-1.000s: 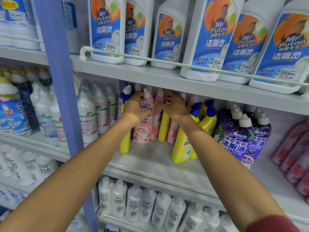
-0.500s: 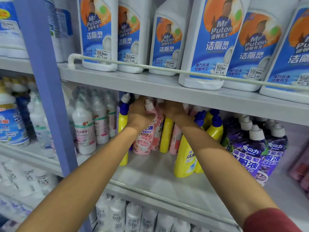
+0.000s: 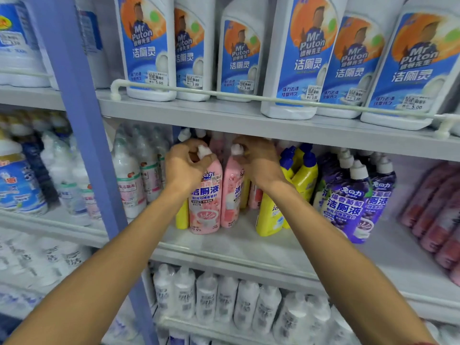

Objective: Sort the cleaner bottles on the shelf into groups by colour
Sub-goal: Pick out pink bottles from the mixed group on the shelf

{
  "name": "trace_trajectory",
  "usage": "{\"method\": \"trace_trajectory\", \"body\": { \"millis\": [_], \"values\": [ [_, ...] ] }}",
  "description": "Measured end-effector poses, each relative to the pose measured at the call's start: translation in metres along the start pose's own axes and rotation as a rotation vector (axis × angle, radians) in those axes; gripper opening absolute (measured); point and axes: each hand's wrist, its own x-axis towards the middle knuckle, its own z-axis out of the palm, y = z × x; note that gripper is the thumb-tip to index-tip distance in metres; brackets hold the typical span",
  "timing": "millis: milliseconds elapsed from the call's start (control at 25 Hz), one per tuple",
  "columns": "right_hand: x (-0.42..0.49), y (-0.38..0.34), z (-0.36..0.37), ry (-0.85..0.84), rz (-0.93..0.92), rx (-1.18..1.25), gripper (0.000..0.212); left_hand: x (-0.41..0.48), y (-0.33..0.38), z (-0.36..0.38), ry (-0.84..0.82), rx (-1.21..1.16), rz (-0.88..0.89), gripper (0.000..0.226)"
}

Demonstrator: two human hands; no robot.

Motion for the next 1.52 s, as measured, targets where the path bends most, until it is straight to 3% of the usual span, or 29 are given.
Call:
{"method": "trace_trajectory", "body": {
  "millis": [120,160,280,360,400,520,760,880,1080,1320,1520],
  "values": [
    [-0.018,-0.009,-0.019,0.008,0.032,0.059,0.017,0.001,-0.006,-0.005,-0.066,-0.014,-0.010,0.034],
    [-0.026,-0.010,-0.021,-0.003,0.061,0.118,0.023,-0.002,-0.009,-0.010,-0.122,-0.008,-0.031,0.046],
    [-0.062,-0.009,-0.016,-0.189,0.264,0.385,0.068,-0.024,-0.035,-0.024,-0.369,-0.019,-0.129,0.073],
    [-0.097,-0.007,0.000,-0.265,0.403,0.537,0.081,-0.040,-0.047,-0.025,-0.390,-0.060,-0.181,0.068],
    [-0.110,-0.009,0.010,-0.248,0.459,0.548,0.077,-0.045,-0.048,-0.024,-0.367,-0.067,-0.184,0.062],
    [-0.128,-0.020,0.022,-0.107,0.545,0.508,0.067,-0.051,-0.046,-0.022,-0.298,-0.085,-0.156,0.051],
    [-0.143,-0.013,-0.029,0.102,0.512,0.397,0.080,-0.077,-0.016,0.002,-0.283,-0.201,-0.065,0.052],
    [-0.167,0.006,-0.067,0.198,0.534,0.393,0.084,-0.086,0.020,0.033,-0.363,-0.233,0.012,0.054],
    [-0.221,0.059,-0.139,0.296,0.629,0.324,0.069,-0.116,0.064,0.122,-0.501,-0.291,0.026,0.055],
    [-0.267,0.154,-0.198,0.386,0.796,0.133,0.077,-0.162,0.099,0.243,-0.584,-0.316,-0.003,0.052],
    [-0.278,0.224,-0.201,0.381,0.886,0.033,0.082,-0.166,0.110,0.296,-0.563,-0.236,-0.039,0.055]
  ]
}}
